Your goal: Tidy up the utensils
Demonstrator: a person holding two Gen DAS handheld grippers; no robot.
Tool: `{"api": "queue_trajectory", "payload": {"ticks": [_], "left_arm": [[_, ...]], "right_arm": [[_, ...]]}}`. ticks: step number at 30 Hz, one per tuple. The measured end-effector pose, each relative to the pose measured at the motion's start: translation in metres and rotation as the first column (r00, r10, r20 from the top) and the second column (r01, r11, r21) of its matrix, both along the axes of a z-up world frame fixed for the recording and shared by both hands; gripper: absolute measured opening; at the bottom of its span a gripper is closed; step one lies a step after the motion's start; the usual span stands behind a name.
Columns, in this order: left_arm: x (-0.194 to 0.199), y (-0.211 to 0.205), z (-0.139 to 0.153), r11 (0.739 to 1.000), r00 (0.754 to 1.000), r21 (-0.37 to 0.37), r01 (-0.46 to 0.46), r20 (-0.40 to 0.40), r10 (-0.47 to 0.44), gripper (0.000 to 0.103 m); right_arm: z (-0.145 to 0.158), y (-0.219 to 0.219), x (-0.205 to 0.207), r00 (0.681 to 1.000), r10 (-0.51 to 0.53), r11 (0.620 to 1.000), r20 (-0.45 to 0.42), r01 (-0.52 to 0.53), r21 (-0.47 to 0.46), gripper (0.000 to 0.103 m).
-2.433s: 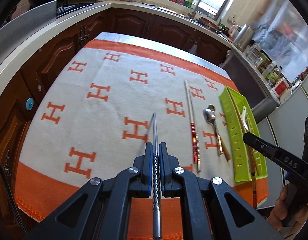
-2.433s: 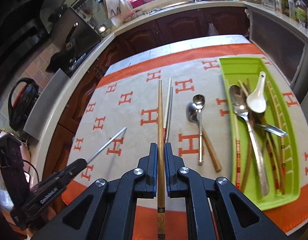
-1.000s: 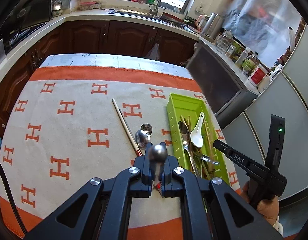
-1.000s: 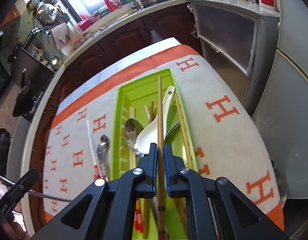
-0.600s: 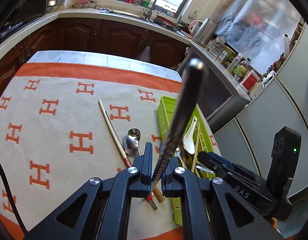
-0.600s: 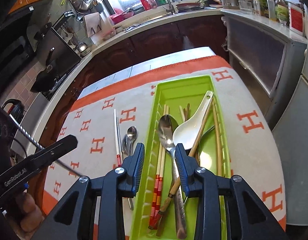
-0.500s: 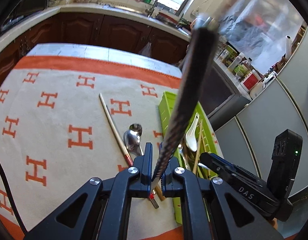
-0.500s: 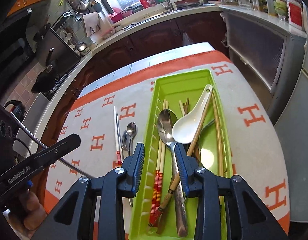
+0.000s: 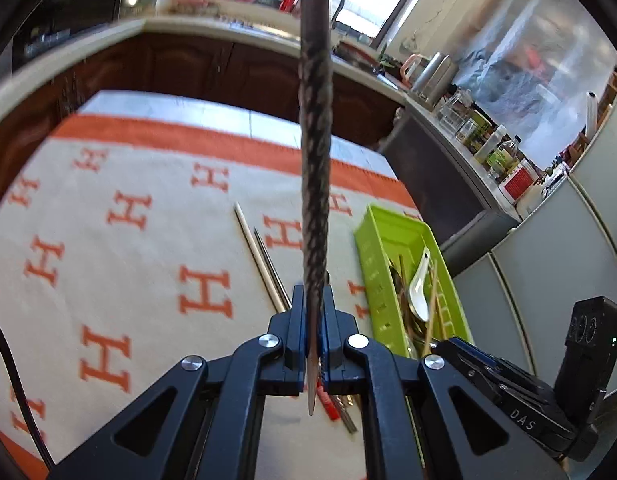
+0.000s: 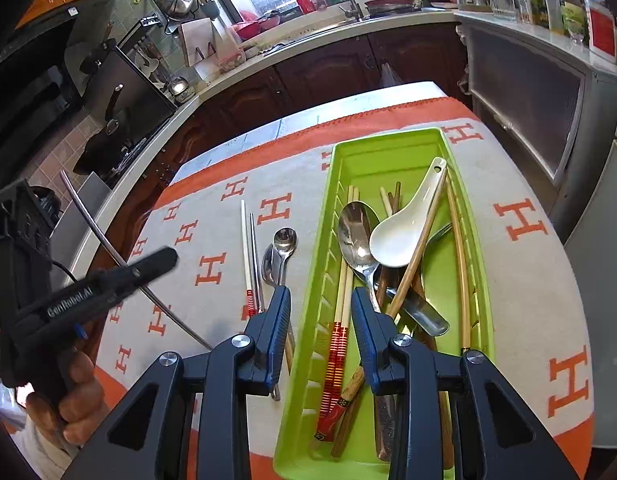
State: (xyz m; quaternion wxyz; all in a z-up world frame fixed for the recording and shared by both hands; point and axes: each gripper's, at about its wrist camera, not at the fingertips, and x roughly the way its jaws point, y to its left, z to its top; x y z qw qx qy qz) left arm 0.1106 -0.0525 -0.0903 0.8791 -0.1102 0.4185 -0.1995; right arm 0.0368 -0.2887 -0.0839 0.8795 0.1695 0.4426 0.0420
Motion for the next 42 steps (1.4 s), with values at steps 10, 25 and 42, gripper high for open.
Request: {"api": "queue_trajectory", "payload": {"ticks": [10, 25, 42], "left_arm": [[-0.033, 0.006, -0.011, 0.932, 0.945, 0.352, 0.091, 0.266, -0.193, 0.004], [-0.076, 0.022, -0.032, 0.808, 0.910, 0.500, 0.311, 0.089, -0.405, 0.063], [-0.044, 0.093, -0.054, 0.961, 0.986, 0.276, 0.013, -0.165, 0.034, 0.064]], "right_arm": [[-0.003, 0.007, -0.005, 1.000, 0.010, 1.000, -0.018, -0.010, -0.001, 0.032], [0.002, 0.036, -0.005, 0.994, 0.102, 0.995, -0.040, -0.101, 0.012, 0.032], [-0.023, 0.119, -0.025, 0.927, 0.344, 0.931, -0.151, -0.357, -0.072, 0.030]]}}
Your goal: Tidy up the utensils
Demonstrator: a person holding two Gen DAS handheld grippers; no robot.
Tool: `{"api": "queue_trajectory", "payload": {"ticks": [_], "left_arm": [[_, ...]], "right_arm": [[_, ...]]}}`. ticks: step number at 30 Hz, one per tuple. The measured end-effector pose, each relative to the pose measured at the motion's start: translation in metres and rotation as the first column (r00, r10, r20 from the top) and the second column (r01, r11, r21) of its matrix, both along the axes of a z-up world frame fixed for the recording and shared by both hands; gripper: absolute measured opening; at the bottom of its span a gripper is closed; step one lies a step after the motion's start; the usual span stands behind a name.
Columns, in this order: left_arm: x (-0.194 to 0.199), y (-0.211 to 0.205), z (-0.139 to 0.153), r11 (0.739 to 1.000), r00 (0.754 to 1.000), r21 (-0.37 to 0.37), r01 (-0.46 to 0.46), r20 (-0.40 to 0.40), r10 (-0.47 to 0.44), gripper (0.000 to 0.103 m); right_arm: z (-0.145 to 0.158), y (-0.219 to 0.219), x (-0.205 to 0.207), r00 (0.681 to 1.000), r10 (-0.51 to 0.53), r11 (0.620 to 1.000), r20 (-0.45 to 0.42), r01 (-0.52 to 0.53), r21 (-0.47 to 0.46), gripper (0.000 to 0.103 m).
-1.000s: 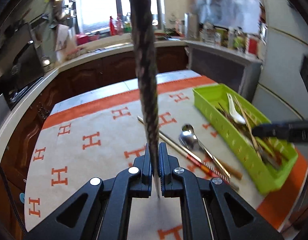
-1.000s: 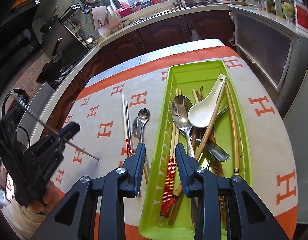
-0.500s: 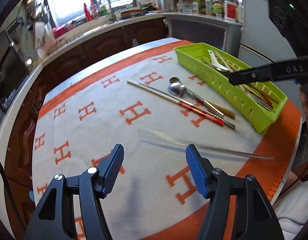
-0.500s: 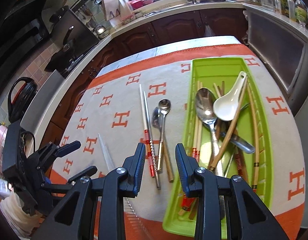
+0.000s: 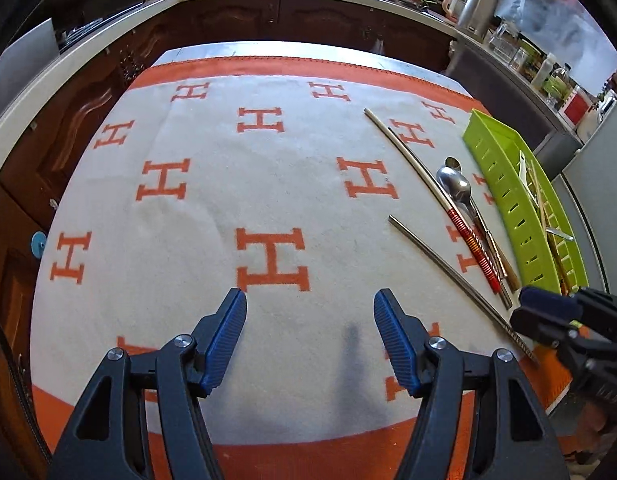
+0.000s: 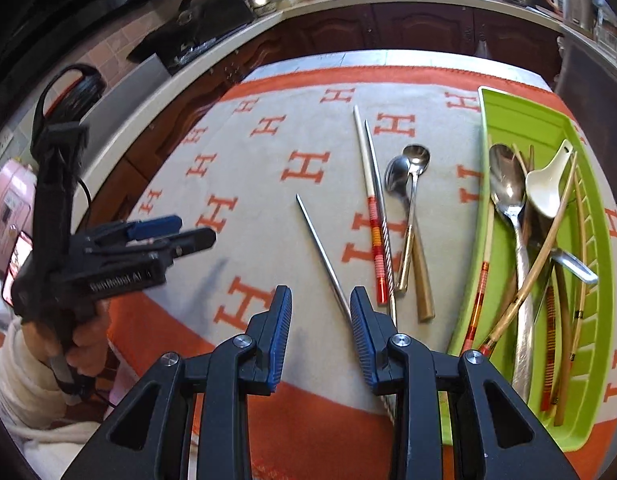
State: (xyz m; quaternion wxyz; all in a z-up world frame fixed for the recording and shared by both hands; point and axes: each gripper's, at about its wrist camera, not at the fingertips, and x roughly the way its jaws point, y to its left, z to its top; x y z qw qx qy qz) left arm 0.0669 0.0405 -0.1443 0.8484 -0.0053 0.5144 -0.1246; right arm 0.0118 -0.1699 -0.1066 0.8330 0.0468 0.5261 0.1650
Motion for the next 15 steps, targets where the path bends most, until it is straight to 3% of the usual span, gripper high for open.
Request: {"api": "queue_trajectory", "payload": {"ticks": [7, 9, 15], "left_arm": [[-0.003, 0.000, -0.007, 0.998, 0.999, -0.043, -0.038, -0.032, 0.036, 0.064], [-0.006, -0.001, -0.008, 0.998, 0.999, -0.053, -0.035, -0.036, 0.034, 0.064], [-0.011, 0.001, -0.008, 0.997, 0.999, -0.068, -0.022, -0.031, 0.020, 0.064]], "right_arm": [[-0.018, 0.005, 0.004, 0.997, 0.053, 0.990, -0.056, -0.060, -0.125, 0.027], [-0.024, 0.007, 0.008, 0.995, 0.070, 0.981, -0.071, -0.082, -0.178, 0.022], [-0.036, 0.024, 0.012, 0.980, 0.185, 0.914, -0.079, -0.201, -0.352, 0.020]]}}
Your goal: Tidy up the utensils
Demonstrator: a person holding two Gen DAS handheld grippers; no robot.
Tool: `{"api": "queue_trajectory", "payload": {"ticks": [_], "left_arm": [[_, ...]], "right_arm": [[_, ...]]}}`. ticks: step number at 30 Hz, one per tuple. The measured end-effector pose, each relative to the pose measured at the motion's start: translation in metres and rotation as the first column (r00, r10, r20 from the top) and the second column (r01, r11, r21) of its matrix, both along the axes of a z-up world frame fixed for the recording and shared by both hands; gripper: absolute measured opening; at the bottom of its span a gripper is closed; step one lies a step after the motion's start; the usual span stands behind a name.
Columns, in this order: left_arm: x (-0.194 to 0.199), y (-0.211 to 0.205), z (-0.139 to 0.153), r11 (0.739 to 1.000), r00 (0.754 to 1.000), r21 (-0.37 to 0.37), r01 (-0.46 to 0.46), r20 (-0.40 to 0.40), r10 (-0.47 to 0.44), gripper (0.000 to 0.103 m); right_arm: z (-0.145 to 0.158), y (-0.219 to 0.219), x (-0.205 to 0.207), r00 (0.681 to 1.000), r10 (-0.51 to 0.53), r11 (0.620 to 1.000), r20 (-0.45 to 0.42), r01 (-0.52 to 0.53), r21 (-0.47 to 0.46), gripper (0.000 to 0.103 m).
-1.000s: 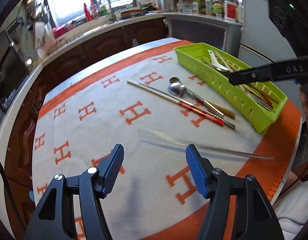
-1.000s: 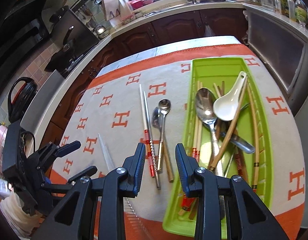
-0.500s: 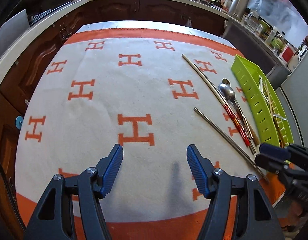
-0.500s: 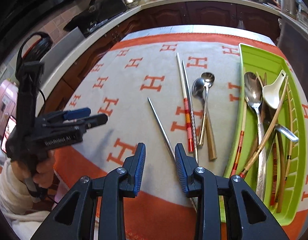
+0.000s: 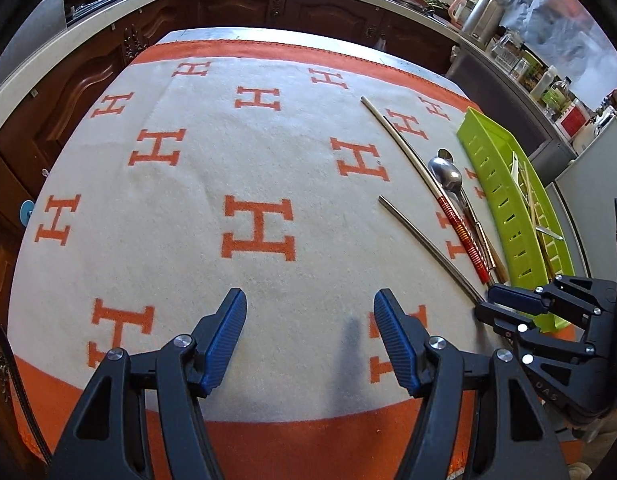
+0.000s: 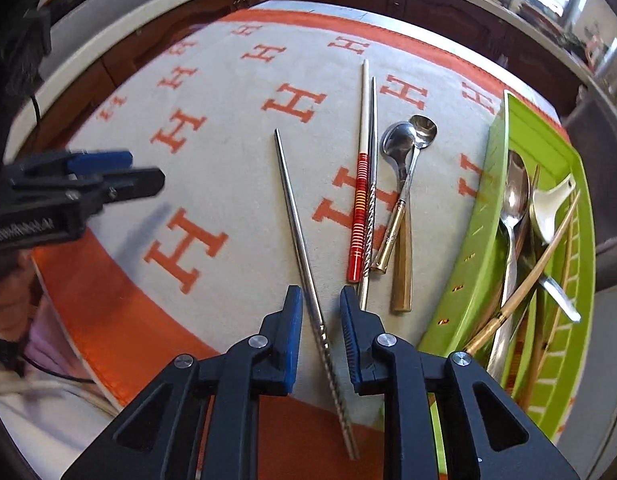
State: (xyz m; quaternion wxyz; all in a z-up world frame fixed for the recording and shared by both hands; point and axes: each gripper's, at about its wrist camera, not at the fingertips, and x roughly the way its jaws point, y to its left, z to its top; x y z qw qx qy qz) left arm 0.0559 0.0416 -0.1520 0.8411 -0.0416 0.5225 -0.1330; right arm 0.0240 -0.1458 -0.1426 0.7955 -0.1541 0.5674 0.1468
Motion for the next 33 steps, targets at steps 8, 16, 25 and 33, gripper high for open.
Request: {"api": "queue_trajectory", "payload": {"ticks": [8, 16, 25, 33], "left_arm": [[-0.001, 0.007, 0.000, 1.000, 1.000, -0.023, -0.007, -0.002, 0.007, 0.064], [-0.002, 0.016, -0.003, 0.999, 1.000, -0.034, -0.028, -0.012, 0.028, 0.064], [-0.004, 0.021, -0.003, 0.998, 0.999, -0.045, -0.047, -0.011, 0.047, 0.064], [-0.005, 0.013, -0.001, 0.999, 0.999, -0.020, -0.035, -0.008, 0.035, 0.064]], "right_arm": [[0.002, -0.005, 0.015, 0.998, 0.013, 1.000, -0.058, -0.011, 0.024, 0.008], [0.008, 0.017, 0.022, 0.999, -0.005, 0.998, -0.038, 0.008, 0.068, 0.006], [0.000, 0.026, 0.030, 0.995, -0.093, 0.983, 0.035, 0.087, 0.162, 0.008], [-0.002, 0.017, 0.026, 0.992, -0.083, 0.973, 0.100, 0.060, 0.221, 0.010]]}}
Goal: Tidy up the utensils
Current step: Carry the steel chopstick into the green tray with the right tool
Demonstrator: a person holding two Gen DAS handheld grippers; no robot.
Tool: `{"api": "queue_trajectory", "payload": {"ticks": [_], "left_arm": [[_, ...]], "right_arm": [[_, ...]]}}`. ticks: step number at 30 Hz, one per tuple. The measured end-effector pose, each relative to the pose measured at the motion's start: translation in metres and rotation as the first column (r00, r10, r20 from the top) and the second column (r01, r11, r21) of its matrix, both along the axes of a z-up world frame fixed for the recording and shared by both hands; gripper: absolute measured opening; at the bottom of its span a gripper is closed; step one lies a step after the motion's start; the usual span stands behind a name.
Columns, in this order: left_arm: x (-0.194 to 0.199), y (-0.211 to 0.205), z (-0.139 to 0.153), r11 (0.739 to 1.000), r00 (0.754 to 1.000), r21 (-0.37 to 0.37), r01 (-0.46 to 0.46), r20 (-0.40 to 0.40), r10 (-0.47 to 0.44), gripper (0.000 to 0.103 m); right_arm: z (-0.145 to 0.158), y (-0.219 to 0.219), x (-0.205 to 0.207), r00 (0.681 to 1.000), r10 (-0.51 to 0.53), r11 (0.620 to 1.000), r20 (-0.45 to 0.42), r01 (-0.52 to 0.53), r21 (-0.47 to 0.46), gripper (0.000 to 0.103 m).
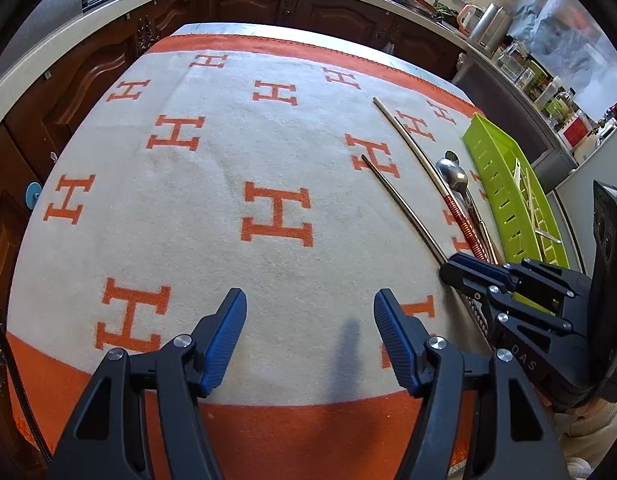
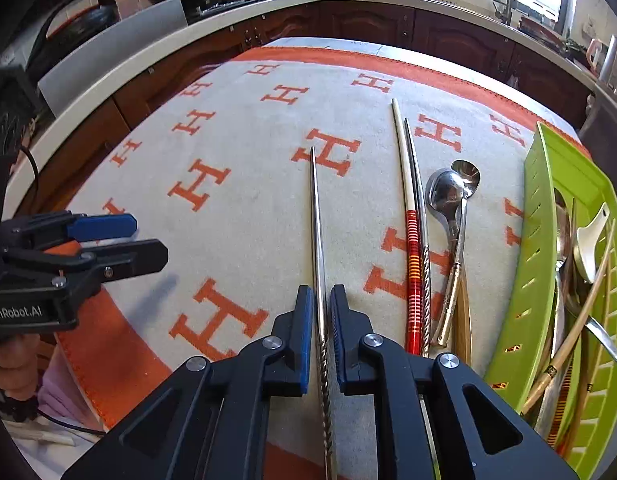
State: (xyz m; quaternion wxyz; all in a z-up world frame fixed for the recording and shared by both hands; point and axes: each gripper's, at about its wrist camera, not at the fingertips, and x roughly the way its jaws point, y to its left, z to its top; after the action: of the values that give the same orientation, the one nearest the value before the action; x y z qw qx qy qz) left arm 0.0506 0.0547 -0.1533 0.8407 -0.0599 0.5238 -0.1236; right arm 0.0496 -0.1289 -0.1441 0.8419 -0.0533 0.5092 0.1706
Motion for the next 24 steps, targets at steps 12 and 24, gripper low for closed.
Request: {"api": "queue_trajectory", "payload": {"ticks": [12, 24], "left_arm": [[-0.002, -0.012, 0.004, 1.000, 1.000, 0.014, -0.006, 0.006, 0.006, 0.064], [0.016, -0.040, 0.022, 0.999, 0.999, 0.013, 0.030, 0.018, -0.031, 0.064]], "right_arm": [[-0.002, 0.007, -0.005, 0.999, 0.032, 0.999, 0.038, -0.030, -0.044, 0.006], [0.033, -0.064, -0.003, 0.975, -0.215, 0.939, -0.060, 0.223, 0.263, 0.005]]}}
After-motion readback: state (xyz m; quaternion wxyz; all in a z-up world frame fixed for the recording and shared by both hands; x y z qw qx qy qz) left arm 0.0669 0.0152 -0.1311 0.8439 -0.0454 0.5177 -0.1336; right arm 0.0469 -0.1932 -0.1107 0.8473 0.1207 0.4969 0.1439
